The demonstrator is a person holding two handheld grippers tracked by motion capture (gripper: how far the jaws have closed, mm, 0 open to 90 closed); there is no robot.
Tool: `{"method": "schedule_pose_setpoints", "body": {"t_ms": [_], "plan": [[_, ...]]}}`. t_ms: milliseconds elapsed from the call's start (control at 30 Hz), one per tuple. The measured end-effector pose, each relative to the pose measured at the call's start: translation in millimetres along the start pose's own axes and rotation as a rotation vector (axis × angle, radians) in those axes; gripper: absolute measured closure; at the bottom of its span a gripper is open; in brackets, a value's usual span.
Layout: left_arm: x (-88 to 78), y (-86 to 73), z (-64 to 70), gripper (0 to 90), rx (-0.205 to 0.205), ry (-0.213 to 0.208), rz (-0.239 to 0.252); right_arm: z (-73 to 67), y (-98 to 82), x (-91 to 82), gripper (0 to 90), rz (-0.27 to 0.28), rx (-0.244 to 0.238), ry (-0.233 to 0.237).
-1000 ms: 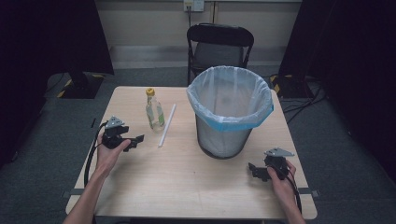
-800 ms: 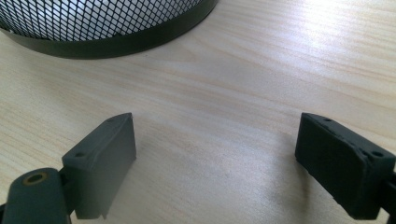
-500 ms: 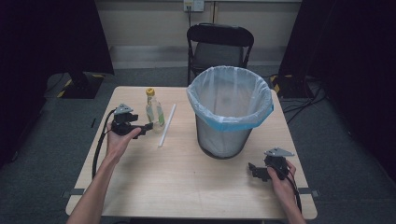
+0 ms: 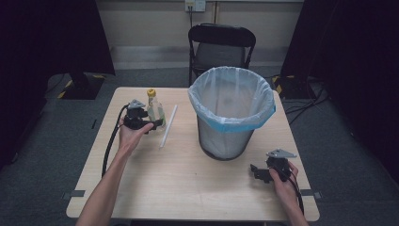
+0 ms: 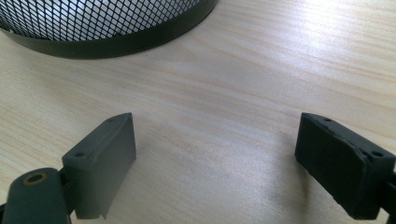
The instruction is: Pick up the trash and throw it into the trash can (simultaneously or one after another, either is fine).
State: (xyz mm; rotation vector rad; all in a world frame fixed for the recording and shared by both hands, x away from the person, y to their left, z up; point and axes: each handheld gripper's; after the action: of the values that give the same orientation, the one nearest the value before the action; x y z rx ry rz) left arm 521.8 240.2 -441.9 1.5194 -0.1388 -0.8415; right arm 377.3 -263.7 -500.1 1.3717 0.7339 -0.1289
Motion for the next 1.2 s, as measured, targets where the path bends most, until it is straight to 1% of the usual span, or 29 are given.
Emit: {"method": "schedule_pose_setpoints", "body": {"t_ms": [67, 133, 167, 200, 367, 400, 467, 533, 567, 633, 667, 800, 833, 867, 900, 967, 1033, 1167, 1200], "plan": [[5.7, -1.9, -0.2, 15.9, 0.006, 0.008, -0.006, 0.2, 0.0, -0.1, 11.6, -0.001, -0.002, 0.0], [9.1, -1.1, -0.6, 16.1, 0.004, 0.015, 0.0, 0.1, -0.1, -0.1, 11.6, -0.001, -0.002, 0.0], [10.9, -0.2, -1.0, 16.4, 0.008, 0.016, 0.004, 0.1, -0.1, -0.1, 11.6, -0.001, -0.002, 0.0], [12.0, 0.9, -1.0, 18.1, 0.018, 0.028, 0.0, 0.2, 0.0, -0.1, 11.6, -0.001, -0.002, 0.0], [18.7, 0.1, -2.1, 19.3, 0.013, 0.033, -0.002, 0.1, 0.0, -0.1, 11.6, -0.001, -0.002, 0.0], [23.0, -3.7, -3.4, 19.3, -0.003, 0.039, -0.01, 0.1, 0.0, -0.1, 11.6, -0.001, -0.003, 0.0], [26.7, -6.4, -5.0, 18.8, 0.0, 0.048, -0.018, 0.1, -0.1, -0.1, 11.6, -0.001, -0.003, 0.0], [28.9, -7.1, -4.6, 18.5, -0.018, 0.046, 0.004, 0.1, 0.0, -0.1, 11.6, -0.001, -0.003, 0.0], [30.1, -7.2, -4.2, 18.5, -0.019, 0.041, 0.014, 0.1, 0.0, -0.1, 11.6, -0.001, -0.003, 0.0], [33.1, -7.9, -2.6, 18.8, -0.015, 0.057, 0.02, 0.1, 0.0, -0.1, 11.6, -0.001, -0.003, 0.0], [35.3, -9.1, -2.2, 19.0, -0.013, 0.056, 0.019, 0.1, 0.0, -0.1, 11.6, -0.001, -0.003, 0.0], [38.8, -11.5, -3.0, 19.8, -0.025, 0.058, 0.039, 0.1, 0.0, -0.1, 11.6, -0.001, -0.003, 0.0], [38.8, -11.6, -2.8, 19.8, -0.019, 0.056, 0.035, 0.1, 0.0, -0.1, 11.7, -0.001, -0.003, 0.0], [39.0, -12.0, -1.7, 20.8, -0.002, 0.056, 0.031, 0.1, 0.0, -0.1, 11.6, -0.001, -0.003, 0.0], [39.7, -12.4, -0.8, 24.3, 0.023, 0.064, 0.015, 0.1, 0.0, -0.1, 11.7, -0.001, -0.003, 0.0], [39.4, -12.6, -1.8, 26.3, 0.015, 0.066, 0.015, 0.1, 0.0, -0.1, 11.6, -0.001, -0.003, 0.0], [39.0, -12.4, -2.6, 27.1, 0.015, 0.063, 0.016, 0.1, 0.0, -0.1, 11.7, -0.001, -0.003, 0.0], [38.8, -11.9, -1.4, 27.6, 0.026, 0.072, 0.011, 0.1, -0.1, -0.1, 11.6, -0.001, -0.003, 0.0], [38.9, -12.0, -1.5, 27.7, 0.016, 0.074, 0.016, 0.1, 0.0, -0.1, 11.7, -0.001, -0.003, 0.0]]}}
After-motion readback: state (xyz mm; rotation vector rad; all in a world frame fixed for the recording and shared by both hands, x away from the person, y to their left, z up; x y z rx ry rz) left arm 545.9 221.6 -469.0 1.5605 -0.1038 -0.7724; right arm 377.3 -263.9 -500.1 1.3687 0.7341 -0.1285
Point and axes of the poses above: each handheld gripper's, and its own axes: x roughly forward along the jaws, y roughly out of its top, z roughly to its right, and after that the axes turned 10 degrees about z, right-handed
